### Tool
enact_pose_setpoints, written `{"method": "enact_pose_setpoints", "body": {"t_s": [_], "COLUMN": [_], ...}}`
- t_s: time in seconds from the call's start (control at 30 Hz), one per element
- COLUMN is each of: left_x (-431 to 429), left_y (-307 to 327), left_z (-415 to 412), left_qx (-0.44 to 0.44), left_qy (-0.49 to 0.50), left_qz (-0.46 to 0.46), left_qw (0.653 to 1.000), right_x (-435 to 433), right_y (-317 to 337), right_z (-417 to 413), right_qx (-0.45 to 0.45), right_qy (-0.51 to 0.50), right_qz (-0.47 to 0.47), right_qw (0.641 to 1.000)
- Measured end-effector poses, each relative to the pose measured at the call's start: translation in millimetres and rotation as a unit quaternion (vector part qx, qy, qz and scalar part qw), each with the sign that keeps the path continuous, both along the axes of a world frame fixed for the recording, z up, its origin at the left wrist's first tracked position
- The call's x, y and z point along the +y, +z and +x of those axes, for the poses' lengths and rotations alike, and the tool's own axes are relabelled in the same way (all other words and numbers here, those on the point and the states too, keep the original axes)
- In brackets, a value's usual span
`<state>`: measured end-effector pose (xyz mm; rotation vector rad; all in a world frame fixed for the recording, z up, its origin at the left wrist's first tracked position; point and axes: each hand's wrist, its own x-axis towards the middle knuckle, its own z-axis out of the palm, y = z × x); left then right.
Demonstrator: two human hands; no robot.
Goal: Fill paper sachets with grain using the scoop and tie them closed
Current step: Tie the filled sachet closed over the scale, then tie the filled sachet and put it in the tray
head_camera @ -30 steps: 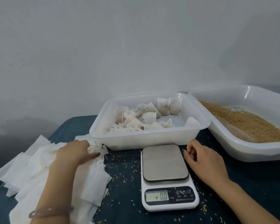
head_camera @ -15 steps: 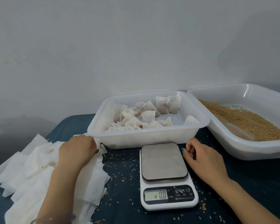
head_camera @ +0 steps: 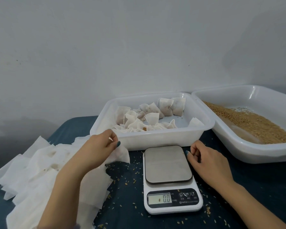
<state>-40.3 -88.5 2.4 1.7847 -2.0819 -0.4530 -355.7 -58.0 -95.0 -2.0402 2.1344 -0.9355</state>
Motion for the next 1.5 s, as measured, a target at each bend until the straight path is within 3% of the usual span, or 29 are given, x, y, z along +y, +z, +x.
{"method": "enact_pose_setpoints", "body": {"t_s": [0.17,0.3,0.43,0.53,0.63,0.83,1.0,1.1,1.5], "left_x": [-1,0,5,13,20,30,33,33,41], "left_y": [-6,-16,-21,-27,-33,-40,-47,-52,-52], "left_z": [-22,-34,-49,-62,-76,-93,-99,-101,-105], "left_qx": [0.052,0.166,0.303,0.465,0.537,0.528,0.464,0.382,0.335], "left_qy": [0.060,0.086,0.028,-0.003,-0.053,-0.082,-0.097,-0.108,-0.099], "left_qz": [-0.088,-0.136,-0.057,0.039,0.078,0.033,-0.009,-0.038,-0.113], "left_qw": [0.993,0.973,0.951,0.885,0.838,0.845,0.880,0.917,0.930], "right_x": [0,1,3,5,6,9,7,7,12], "right_y": [0,1,5,9,12,19,20,21,28], "right_z": [0,0,2,5,9,19,16,15,23], "right_qx": [0.002,-0.002,-0.033,-0.093,-0.134,-0.234,-0.311,-0.329,-0.354], "right_qy": [0.000,0.001,0.021,0.076,0.144,0.227,0.219,0.226,0.266], "right_qz": [-0.002,-0.008,-0.033,-0.053,-0.081,-0.079,-0.052,-0.037,0.004], "right_qw": [1.000,1.000,0.999,0.991,0.977,0.942,0.923,0.916,0.896]}}
